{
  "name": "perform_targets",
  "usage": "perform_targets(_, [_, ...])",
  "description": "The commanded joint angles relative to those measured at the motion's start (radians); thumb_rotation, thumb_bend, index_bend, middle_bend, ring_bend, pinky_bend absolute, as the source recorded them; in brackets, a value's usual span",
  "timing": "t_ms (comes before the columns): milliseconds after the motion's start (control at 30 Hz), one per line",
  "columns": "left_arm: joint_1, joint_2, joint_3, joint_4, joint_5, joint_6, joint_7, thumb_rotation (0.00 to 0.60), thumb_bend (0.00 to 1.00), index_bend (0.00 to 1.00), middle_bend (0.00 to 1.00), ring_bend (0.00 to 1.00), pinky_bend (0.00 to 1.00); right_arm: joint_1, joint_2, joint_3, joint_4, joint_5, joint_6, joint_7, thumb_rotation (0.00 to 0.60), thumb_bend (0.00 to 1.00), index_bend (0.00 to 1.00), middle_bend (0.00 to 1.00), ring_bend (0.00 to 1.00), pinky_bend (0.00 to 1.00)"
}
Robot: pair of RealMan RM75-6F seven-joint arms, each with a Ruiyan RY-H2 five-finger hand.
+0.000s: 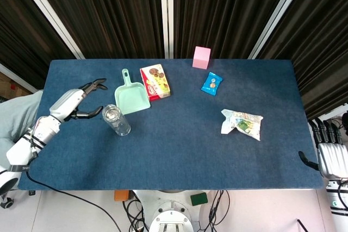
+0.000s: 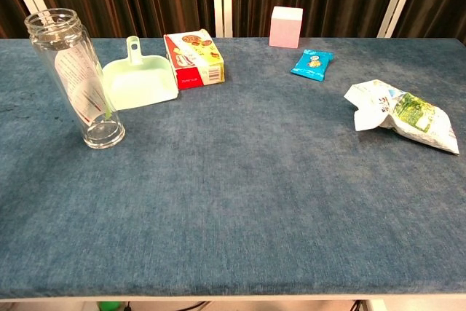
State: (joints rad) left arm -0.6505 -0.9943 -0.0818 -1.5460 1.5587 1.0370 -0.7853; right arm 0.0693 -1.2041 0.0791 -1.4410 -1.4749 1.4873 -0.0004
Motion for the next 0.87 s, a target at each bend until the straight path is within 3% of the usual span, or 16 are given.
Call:
perform_targets(33, [0.093,-0.006,-0.002,-0.029,-0.019,0.148,0.170,0.165,0.26,0.10,0.18,0.11,0.19,-0.003,0.000,0.001,0.002,0.002,0.003,0.002,0.600,0.23,0.00,0.00,0.00,0.00])
perform_targets(200, [0.277,-0.107,0.041,-0.056,-0.048,0.400,0.594,0.177,0.26,0.16,0.18,0.10,0.18,-0.008,-0.009,0.004,0.018,0.014,0.005,0.009,0.600,0.23,0.00,0.00,0.00,0.00])
perform_targets(333, [0.411,-0.254,0.093,0.031,-0.057,0.548,0.827,0.198,0.25,0.16,0.16,0.07,0.16,-0.012,-0.020,0.001,0.035,0.031,-0.008,0.002,0.600,0.23,0.00,0.00,0.00,0.00])
perform_targets(433, [0.476,-0.325,0.127,0.107,-0.078,0.571,0.888,0.170,0.14,0.15,0.15,0.06,0.14,-0.015,-0.025,-0.004,0.041,0.051,-0.027,-0.019,0.600,0.22,0.00,0.00,0.00,0.00])
perform_targets(567, [0.514,-0.356,0.147,0.159,-0.123,0.530,0.964,0.003,0.04,0.11,0.08,0.01,0.13,-0.018,-0.026,-0.007,0.030,0.083,-0.055,-0.059,0.600,0.25,0.00,0.00,0.00,0.00])
perform_targets(867, [0.540,-0.357,0.135,0.178,-0.092,0.538,0.899,0.000,0.03,0.06,0.04,0.00,0.12,-0.024,-0.030,-0.002,0.019,0.094,-0.050,-0.076,0.600,0.26,0.00,0.00,0.00,0.00])
